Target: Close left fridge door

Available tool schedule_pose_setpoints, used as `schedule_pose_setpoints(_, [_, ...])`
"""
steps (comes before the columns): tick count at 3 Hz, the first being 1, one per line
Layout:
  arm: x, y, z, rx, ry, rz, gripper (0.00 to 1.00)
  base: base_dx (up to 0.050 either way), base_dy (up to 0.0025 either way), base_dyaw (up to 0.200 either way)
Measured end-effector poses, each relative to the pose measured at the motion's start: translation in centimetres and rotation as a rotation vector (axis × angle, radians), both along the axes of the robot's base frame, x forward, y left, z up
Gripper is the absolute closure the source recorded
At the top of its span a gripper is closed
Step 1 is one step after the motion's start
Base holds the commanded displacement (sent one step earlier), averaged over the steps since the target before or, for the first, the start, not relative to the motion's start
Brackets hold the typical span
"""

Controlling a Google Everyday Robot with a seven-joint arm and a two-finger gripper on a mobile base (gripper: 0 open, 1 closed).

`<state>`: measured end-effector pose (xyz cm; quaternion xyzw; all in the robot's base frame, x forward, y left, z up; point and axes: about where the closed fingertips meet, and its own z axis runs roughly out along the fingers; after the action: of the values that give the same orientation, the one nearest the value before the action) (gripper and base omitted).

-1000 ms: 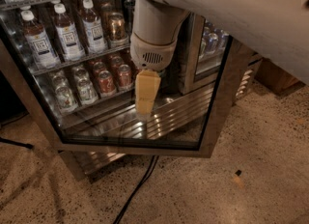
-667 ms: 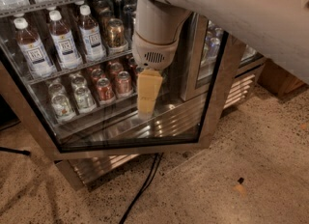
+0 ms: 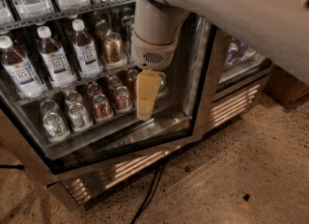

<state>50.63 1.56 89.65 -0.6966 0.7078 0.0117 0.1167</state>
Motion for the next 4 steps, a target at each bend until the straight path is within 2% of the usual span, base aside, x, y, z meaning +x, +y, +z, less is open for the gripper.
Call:
schedule_pose_setpoints(1, [0.00,0.00,0.00,0.000,0.000,0.000,0.00,0.050,0.00000,0.000])
schedule_pose_setpoints(2, [0.00,0.00,0.00,0.000,0.000,0.000,0.00,0.000,0.00000,0.000])
schedule_pose_setpoints(3, [0.00,0.00,0.00,0.000,0.000,0.000,0.19,0.000,0.00000,0.000])
schedule_pose_setpoints(4, [0.00,0.00,0.00,0.000,0.000,0.000,0.42,0.000,0.00000,0.000])
